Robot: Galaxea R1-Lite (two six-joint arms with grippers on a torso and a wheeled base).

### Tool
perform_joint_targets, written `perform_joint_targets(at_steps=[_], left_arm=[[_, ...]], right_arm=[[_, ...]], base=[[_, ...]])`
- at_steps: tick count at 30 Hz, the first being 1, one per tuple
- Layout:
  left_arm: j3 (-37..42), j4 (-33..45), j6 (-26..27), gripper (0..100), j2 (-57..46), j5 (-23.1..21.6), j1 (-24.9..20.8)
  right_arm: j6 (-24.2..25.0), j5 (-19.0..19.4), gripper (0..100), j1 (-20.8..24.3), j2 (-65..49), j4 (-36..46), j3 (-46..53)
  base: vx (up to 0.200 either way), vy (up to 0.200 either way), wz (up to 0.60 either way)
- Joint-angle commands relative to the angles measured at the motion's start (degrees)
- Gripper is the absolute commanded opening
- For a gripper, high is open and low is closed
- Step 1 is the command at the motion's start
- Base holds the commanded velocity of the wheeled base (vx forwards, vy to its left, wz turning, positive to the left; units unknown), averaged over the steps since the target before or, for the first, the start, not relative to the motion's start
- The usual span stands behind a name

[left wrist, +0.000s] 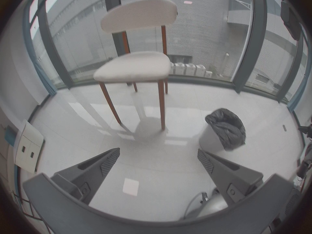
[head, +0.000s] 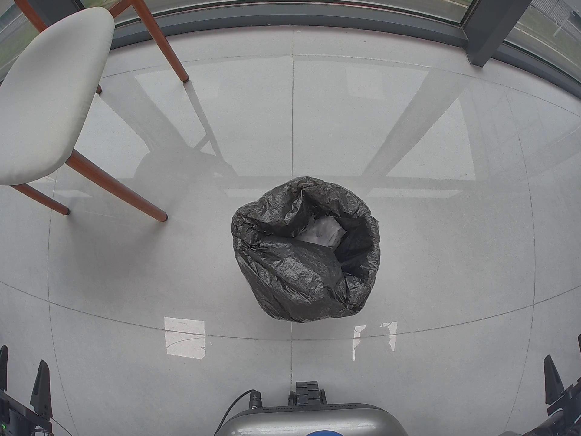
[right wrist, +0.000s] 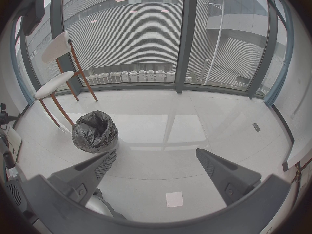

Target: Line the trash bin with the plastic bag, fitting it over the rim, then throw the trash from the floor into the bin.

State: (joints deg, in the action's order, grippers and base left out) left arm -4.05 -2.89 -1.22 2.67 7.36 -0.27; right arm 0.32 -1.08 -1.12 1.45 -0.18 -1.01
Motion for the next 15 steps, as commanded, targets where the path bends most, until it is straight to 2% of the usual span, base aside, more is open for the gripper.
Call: perform_joint_targets(at_steps=[1, 2, 4, 6, 8, 11, 12, 15], left_arm=[[3.96, -1.24, 2.71, 100, -0.12, -5.52, 0.09], [3.78, -1.07, 2.8, 100, -0.12, -11.32, 0.09], [3.61, -0.71, 3.86, 100, -0.12, -17.91, 0.09], [3.43, -0.01, 5.88, 100, -0.21, -18.53, 0.18], [3.52, 0.25, 7.37, 100, -0.21, -15.89, 0.27], [3.87, -0.1, 7.81, 100, -0.21, -2.18, 0.18], [3.96, -0.45, 7.37, 100, -0.21, 1.07, 0.18], [3.96, -3.0, 4.21, 100, -0.21, 1.78, 0.18]], right_arm=[[-0.05, -0.41, 100, 1.21, -1.45, -0.17, 1.01], [-0.05, -0.41, 100, 1.12, -1.45, -0.17, 1.01], [-0.05, -0.41, 100, 1.21, -1.45, -0.17, 1.01], [-0.05, -0.06, 100, 1.21, -1.45, -0.17, 1.01], [0.03, -0.06, 100, 1.21, -1.45, -0.17, 1.01], [0.12, -0.23, 100, 1.3, -1.45, -0.17, 1.01], [0.12, -0.23, 100, 1.3, -1.45, -0.17, 1.01], [0.12, -0.15, 100, 1.3, -1.45, -0.17, 1.01]], base=[[0.0, 0.0, 0.0], [0.0, 0.0, 0.0], [0.0, 0.0, 0.0], [0.0, 0.0, 0.0], [0.0, 0.0, 0.0], [0.0, 0.0, 0.0], [0.0, 0.0, 0.0], [0.0, 0.0, 0.0]])
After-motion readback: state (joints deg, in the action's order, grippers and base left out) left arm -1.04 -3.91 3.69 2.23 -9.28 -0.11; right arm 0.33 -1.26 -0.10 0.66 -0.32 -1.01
